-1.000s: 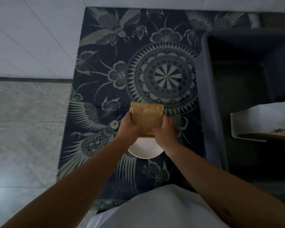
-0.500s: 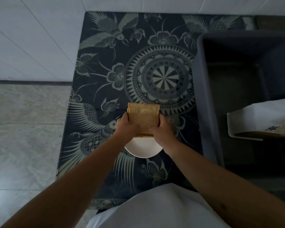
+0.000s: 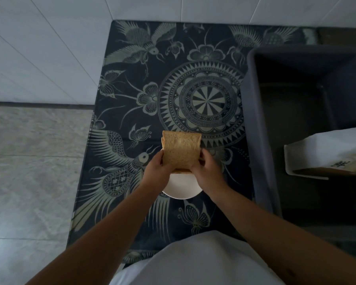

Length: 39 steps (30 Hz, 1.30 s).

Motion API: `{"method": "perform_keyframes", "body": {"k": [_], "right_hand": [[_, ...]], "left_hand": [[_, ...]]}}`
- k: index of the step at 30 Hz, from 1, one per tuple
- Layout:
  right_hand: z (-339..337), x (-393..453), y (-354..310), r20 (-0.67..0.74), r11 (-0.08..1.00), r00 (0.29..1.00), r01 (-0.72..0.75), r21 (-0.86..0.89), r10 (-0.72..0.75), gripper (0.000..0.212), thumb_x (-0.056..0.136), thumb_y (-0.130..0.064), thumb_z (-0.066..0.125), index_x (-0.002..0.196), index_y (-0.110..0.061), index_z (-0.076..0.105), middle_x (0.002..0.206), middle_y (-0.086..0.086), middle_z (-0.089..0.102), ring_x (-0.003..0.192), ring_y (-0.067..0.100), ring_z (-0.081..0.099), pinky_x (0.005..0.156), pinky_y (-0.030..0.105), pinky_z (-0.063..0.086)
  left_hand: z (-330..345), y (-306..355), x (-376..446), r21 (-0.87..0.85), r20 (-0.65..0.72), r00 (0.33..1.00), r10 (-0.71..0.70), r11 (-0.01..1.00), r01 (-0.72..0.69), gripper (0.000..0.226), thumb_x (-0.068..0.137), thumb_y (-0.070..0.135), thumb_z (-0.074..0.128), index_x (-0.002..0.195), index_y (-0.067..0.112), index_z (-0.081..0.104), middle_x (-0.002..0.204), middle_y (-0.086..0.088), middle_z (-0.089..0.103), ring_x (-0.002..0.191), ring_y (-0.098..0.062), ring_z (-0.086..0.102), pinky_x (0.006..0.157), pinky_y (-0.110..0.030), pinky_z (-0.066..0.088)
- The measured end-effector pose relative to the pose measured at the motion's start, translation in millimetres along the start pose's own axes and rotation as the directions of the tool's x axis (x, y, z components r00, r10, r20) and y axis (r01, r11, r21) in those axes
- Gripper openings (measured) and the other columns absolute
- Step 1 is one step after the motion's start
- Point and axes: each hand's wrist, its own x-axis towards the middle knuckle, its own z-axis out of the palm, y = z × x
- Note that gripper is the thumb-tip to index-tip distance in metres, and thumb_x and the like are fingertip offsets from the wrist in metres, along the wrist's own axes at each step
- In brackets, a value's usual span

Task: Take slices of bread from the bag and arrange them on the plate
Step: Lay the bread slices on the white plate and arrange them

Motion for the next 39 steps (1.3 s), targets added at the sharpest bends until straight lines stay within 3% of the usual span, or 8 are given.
{"method": "perform_keyframes", "body": {"k": [4, 8, 12, 18, 23, 27, 33, 39], "right_hand": [[2, 1, -1, -0.046, 0.999, 0.999, 0.008, 0.045, -0.006, 0.053, 0.087, -0.025, 0.063, 0.136, -0.029, 0.046, 0.115, -0.022, 0.058, 0.105, -0.008, 0.056, 0.082, 0.017, 0.045], [2, 5, -4, -0.021, 0.998, 0.999, -0.024, 0.063, 0.025, 0.045, 0.085, -0.023, 0.061, 0.127, -0.034, 0.052, 0.108, -0.022, 0.063, 0.097, -0.009, 0.059, 0.076, 0.019, 0.047], [2, 7, -6, -0.03, 0.993, 0.997, -0.064, 0.101, 0.068, 0.051, 0.082, -0.022, 0.059, 0.131, -0.031, 0.05, 0.113, -0.017, 0.063, 0.101, 0.0, 0.059, 0.075, 0.023, 0.047], [5, 9, -9, -0.036, 0.989, 0.993, -0.105, 0.109, 0.109, 0.056, 0.079, -0.025, 0.057, 0.135, -0.029, 0.049, 0.115, -0.013, 0.063, 0.097, -0.001, 0.058, 0.072, 0.024, 0.046], [5, 12, -13, -0.066, 0.985, 0.988, -0.134, 0.11, 0.142, 0.046, 0.083, -0.024, 0.057, 0.128, -0.027, 0.053, 0.105, -0.01, 0.068, 0.086, 0.007, 0.065, 0.063, 0.026, 0.051], [4, 13, -15, -0.049, 0.977, 0.987, -0.144, 0.157, 0.153, 0.04, 0.084, -0.02, 0.056, 0.124, -0.024, 0.055, 0.104, -0.004, 0.069, 0.092, 0.015, 0.066, 0.08, 0.039, 0.056], [3, 5, -14, -0.048, 0.98, 0.993, -0.096, 0.172, 0.106, 0.041, 0.086, -0.022, 0.058, 0.126, -0.028, 0.051, 0.107, -0.01, 0.064, 0.092, 0.006, 0.062, 0.073, 0.028, 0.051], [6, -8, -8, -0.085, 0.981, 0.993, -0.063, 0.184, 0.08, 0.035, 0.086, -0.024, 0.061, 0.119, -0.033, 0.053, 0.105, -0.014, 0.062, 0.093, 0.004, 0.062, 0.076, 0.031, 0.053]], "left_hand": [[-4, 5, 0, -0.006, -0.056, 0.998, 0.023, 1.0, -0.023, 0.038, 0.082, 0.026, 0.054, 0.119, 0.028, 0.064, 0.099, 0.0, 0.073, 0.091, -0.025, 0.068, 0.084, -0.053, 0.055], [-6, 7, 0, -0.016, -0.034, 0.999, 0.033, 0.999, -0.033, 0.046, 0.076, 0.025, 0.052, 0.121, 0.026, 0.064, 0.102, -0.003, 0.073, 0.095, -0.027, 0.067, 0.088, -0.057, 0.053], [-5, 11, 1, -0.049, 0.0, 1.0, 0.021, 0.999, -0.021, 0.056, 0.072, 0.027, 0.05, 0.127, 0.02, 0.06, 0.108, -0.009, 0.071, 0.099, -0.031, 0.066, 0.09, -0.059, 0.051], [-9, 12, 3, -0.067, 0.006, 1.0, 0.026, 0.997, -0.025, 0.048, 0.074, 0.027, 0.053, 0.119, 0.02, 0.066, 0.103, -0.006, 0.071, 0.098, -0.031, 0.068, 0.09, -0.059, 0.052], [-9, 12, 3, -0.045, 0.025, 0.999, 0.044, 0.998, -0.043, 0.048, 0.074, 0.027, 0.052, 0.119, 0.017, 0.065, 0.104, -0.011, 0.072, 0.097, -0.033, 0.067, 0.089, -0.06, 0.052], [-10, 11, 2, -0.026, 0.029, 0.998, 0.052, 0.998, -0.051, 0.049, 0.076, 0.03, 0.05, 0.123, 0.02, 0.063, 0.106, -0.008, 0.072, 0.098, -0.03, 0.067, 0.089, -0.058, 0.052], [-10, 6, 0, -0.022, 0.052, 0.997, 0.05, 0.999, -0.048, 0.049, 0.076, 0.028, 0.052, 0.123, 0.023, 0.063, 0.106, -0.007, 0.073, 0.1, -0.03, 0.068, 0.091, -0.058, 0.051], [-8, -3, -10, -0.018, 0.059, 0.995, 0.085, 0.996, -0.084, 0.05, 0.078, 0.027, 0.053, 0.127, 0.023, 0.061, 0.107, -0.003, 0.073, 0.098, -0.024, 0.068, 0.09, -0.055, 0.053]]}}
